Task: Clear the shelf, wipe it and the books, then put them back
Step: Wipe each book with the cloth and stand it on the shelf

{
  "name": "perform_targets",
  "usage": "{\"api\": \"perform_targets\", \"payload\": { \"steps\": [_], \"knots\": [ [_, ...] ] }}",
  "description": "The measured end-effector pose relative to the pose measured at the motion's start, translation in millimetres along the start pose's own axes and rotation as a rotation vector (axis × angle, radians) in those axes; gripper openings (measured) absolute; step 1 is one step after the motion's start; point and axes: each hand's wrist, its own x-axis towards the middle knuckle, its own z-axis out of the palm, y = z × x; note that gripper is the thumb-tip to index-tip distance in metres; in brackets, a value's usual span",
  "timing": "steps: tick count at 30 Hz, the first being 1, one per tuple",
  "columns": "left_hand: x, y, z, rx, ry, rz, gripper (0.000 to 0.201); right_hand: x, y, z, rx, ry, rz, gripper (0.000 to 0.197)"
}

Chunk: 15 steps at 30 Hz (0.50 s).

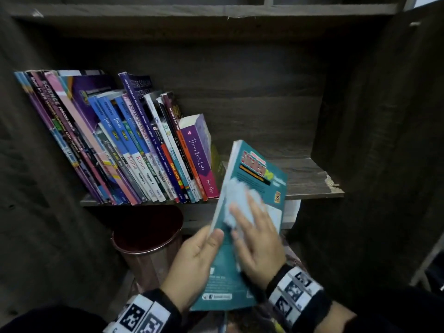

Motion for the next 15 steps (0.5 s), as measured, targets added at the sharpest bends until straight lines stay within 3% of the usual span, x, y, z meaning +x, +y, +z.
{"api": "perform_targets", "payload": {
  "steps": [3, 6, 9, 10, 12, 15],
  "knots": [
    [-6.4, 6.2, 4.8, -0.037, -0.117, -0.029, 0.032, 26.7, 21.9, -24.9, 0.030, 0.150, 0.378, 0.058],
    [-8.4, 12.3, 2.0, -0.033, -0.144, -0.006, 0.031, 46.4, 42.4, -48.2, 0.207, 0.349, 0.680, 0.075],
    [-6.0, 15.4, -0.1, -0.044, -0.056, 0.043, 0.029, 51.9, 52.3, -54.4, 0.507, 0.504, 0.707, 0.076],
    [-3.9, 16.9, -0.4, -0.053, -0.009, 0.056, 0.028, 50.3, 52.6, -53.0, 0.648, 0.489, 0.707, 0.074],
    [3.4, 18.2, -4.6, -0.084, 0.093, 0.076, 0.030, 42.0, 48.7, -43.7, 1.024, 0.327, 0.773, 0.080],
    [16.8, 24.3, -18.9, -0.159, 0.202, 0.106, 0.036, 19.1, 39.9, -37.2, 1.433, -0.124, 0.965, 0.089]
  ]
}}
